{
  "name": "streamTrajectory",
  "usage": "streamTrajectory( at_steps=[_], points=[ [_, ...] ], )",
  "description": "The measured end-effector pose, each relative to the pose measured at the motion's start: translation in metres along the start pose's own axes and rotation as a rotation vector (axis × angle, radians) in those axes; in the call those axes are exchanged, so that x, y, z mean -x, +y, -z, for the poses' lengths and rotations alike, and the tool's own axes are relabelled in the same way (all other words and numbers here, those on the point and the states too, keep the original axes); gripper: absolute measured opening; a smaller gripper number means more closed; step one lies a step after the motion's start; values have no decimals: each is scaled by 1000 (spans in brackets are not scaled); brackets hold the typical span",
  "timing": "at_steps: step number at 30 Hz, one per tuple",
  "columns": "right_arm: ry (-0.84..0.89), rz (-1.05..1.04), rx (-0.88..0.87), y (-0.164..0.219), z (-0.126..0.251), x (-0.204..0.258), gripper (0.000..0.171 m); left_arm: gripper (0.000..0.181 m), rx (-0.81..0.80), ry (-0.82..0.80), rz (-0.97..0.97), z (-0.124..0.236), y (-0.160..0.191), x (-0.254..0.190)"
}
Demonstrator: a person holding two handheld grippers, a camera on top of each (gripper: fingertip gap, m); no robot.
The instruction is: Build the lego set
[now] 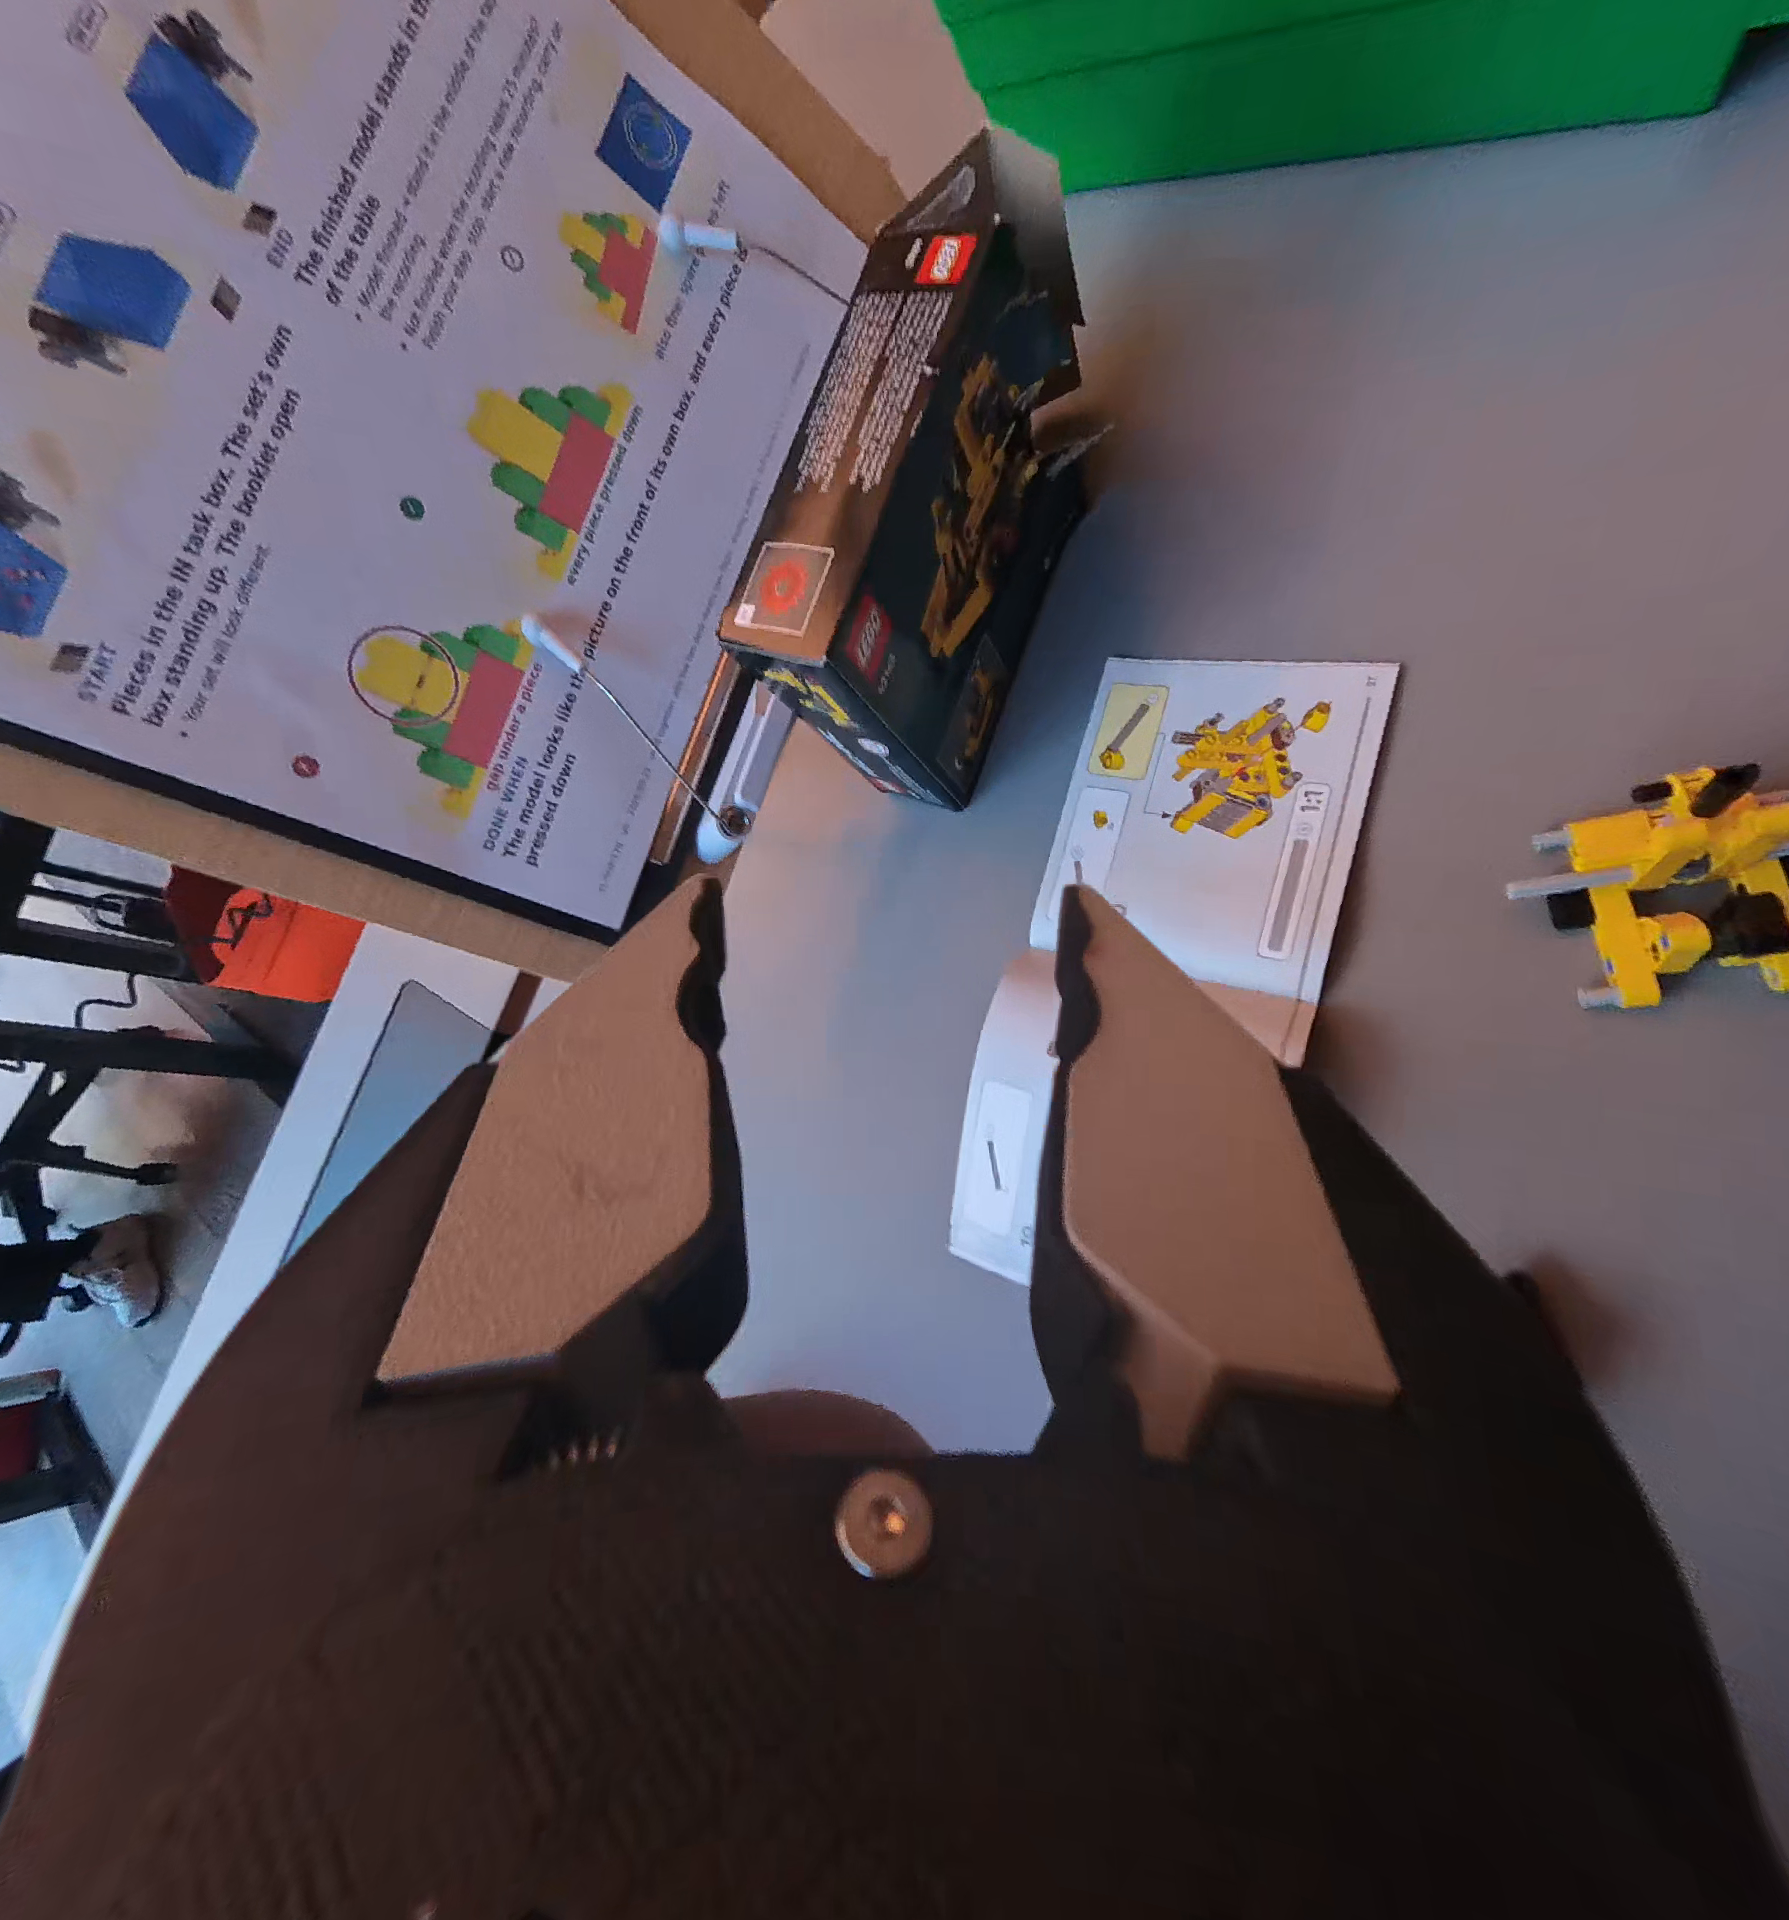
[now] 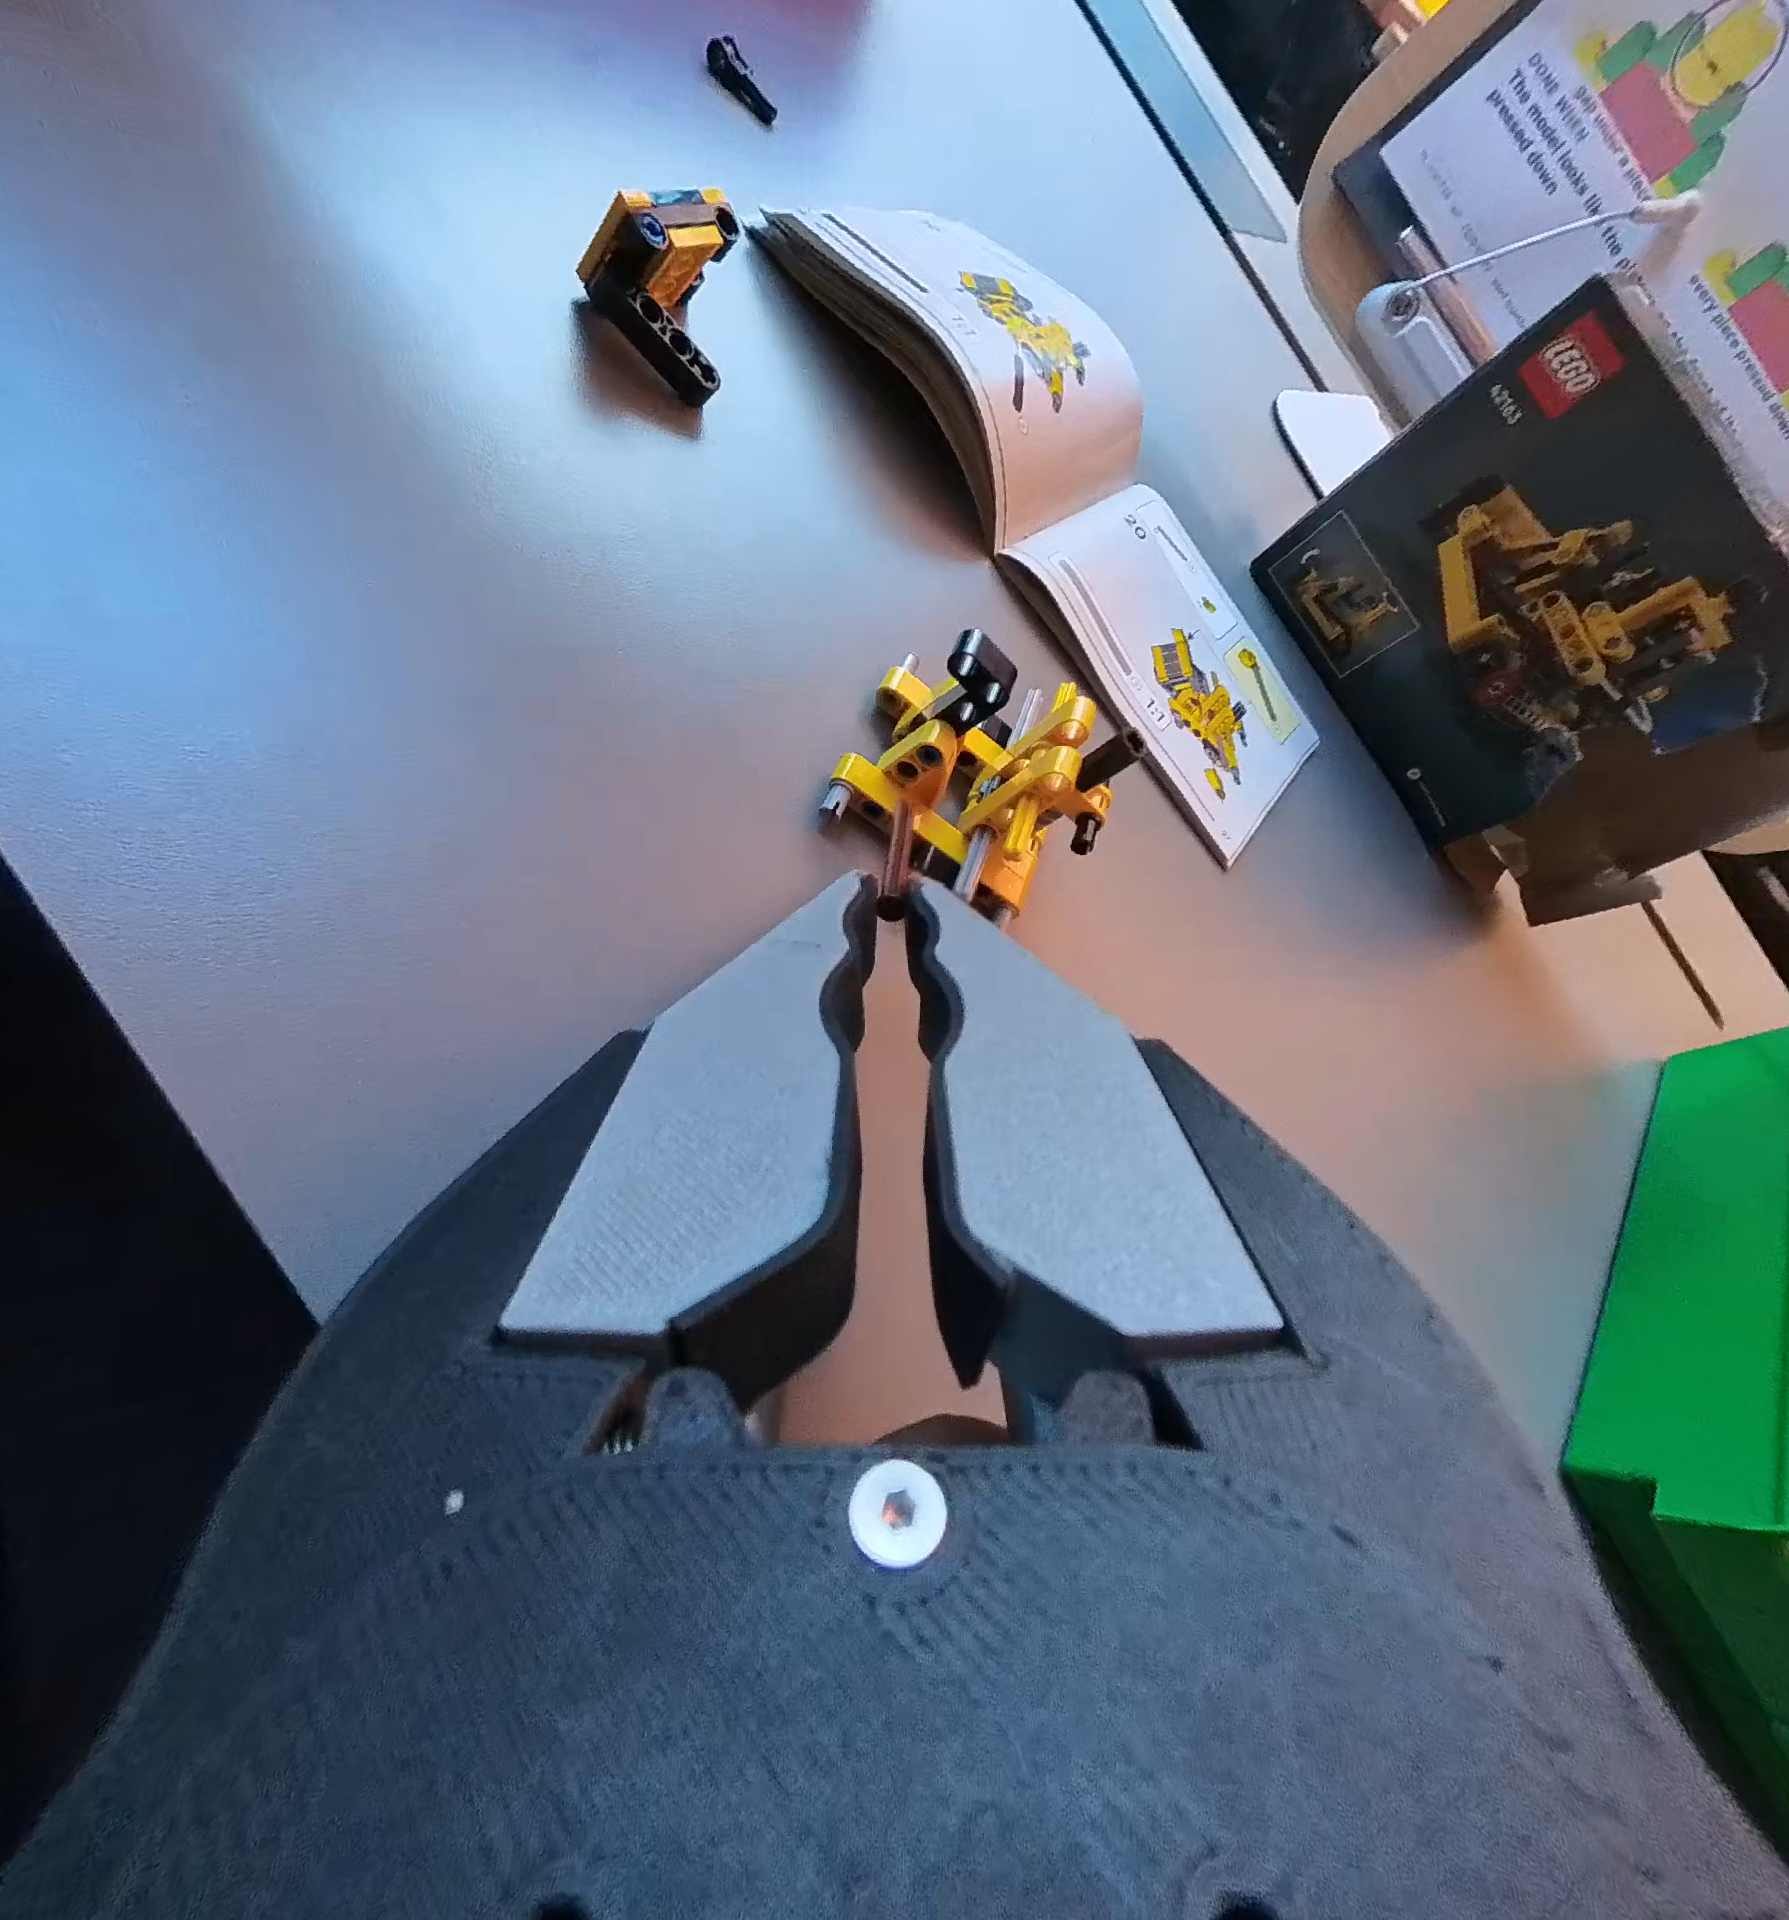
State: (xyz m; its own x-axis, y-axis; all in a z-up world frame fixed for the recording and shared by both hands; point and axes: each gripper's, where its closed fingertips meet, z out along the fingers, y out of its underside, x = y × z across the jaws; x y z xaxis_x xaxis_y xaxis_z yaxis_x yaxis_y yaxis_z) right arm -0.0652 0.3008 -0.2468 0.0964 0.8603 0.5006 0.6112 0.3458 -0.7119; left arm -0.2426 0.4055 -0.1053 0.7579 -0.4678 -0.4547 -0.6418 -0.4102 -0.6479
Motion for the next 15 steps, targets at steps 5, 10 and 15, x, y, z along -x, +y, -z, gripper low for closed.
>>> streamTrajectory(
  at_steps=[5,10,15],
  points=[
    [40,66,-65,-9,1,-3,2,62,-71,-9,7,2,-29,10],
    [99,92,-103,-14,2,-10,1,62,-125,-42,-6,2,-51,24],
    [142,77,-106,-13,1,-20,1,61,-102,-53,-4,-3,-44,35]
  ],
)
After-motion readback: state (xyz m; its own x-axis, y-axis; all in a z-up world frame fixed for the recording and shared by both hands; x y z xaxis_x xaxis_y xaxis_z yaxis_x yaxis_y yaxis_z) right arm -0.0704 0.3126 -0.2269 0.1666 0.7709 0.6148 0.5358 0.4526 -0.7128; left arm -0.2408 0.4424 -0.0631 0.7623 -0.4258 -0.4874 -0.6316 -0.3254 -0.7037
